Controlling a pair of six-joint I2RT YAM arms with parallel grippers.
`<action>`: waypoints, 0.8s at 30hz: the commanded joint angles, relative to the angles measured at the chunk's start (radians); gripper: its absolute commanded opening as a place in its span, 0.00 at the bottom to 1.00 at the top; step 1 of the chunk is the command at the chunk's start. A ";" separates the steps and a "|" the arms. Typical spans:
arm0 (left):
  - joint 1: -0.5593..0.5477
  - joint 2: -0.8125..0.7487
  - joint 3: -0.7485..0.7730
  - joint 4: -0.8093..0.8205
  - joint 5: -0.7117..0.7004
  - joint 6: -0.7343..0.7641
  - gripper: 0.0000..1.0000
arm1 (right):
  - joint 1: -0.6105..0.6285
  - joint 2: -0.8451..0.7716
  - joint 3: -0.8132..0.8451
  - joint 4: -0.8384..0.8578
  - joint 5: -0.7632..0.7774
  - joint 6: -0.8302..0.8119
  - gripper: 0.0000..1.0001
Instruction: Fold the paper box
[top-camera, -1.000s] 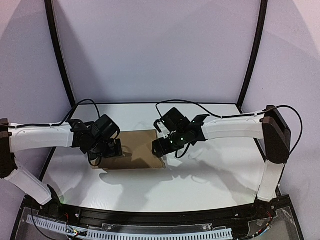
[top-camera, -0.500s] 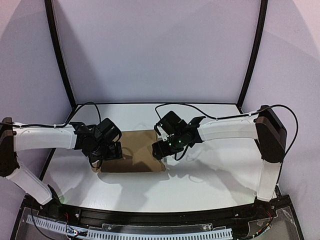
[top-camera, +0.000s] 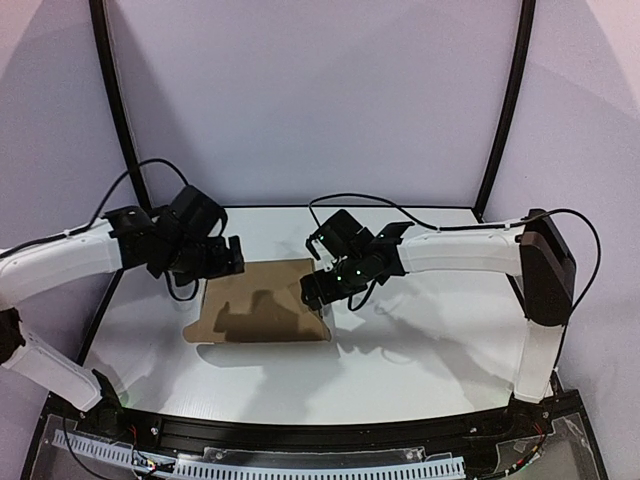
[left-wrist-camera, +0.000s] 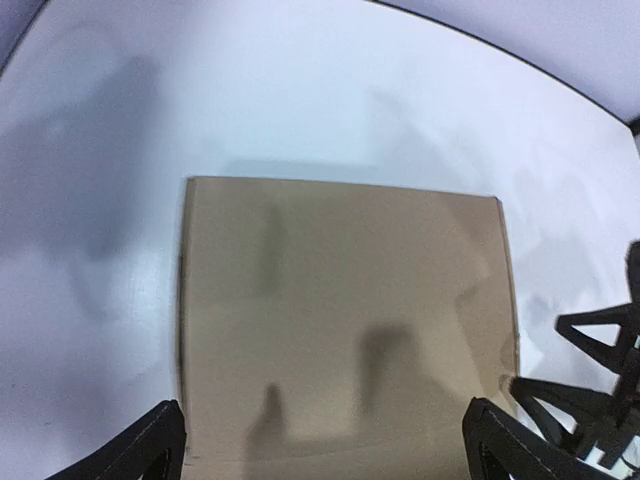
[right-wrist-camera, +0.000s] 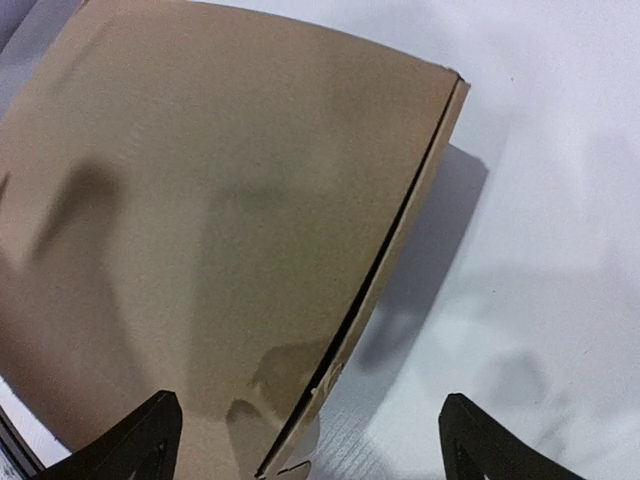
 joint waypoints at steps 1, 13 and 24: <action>0.036 -0.040 -0.017 -0.162 -0.079 -0.009 0.99 | -0.012 -0.064 -0.002 0.011 -0.008 0.013 0.93; 0.142 -0.064 -0.351 0.165 0.186 -0.045 0.95 | -0.048 -0.014 -0.047 0.053 -0.149 0.066 0.93; 0.173 0.057 -0.488 0.284 0.235 -0.106 0.53 | -0.049 0.063 -0.100 0.039 -0.134 0.112 0.82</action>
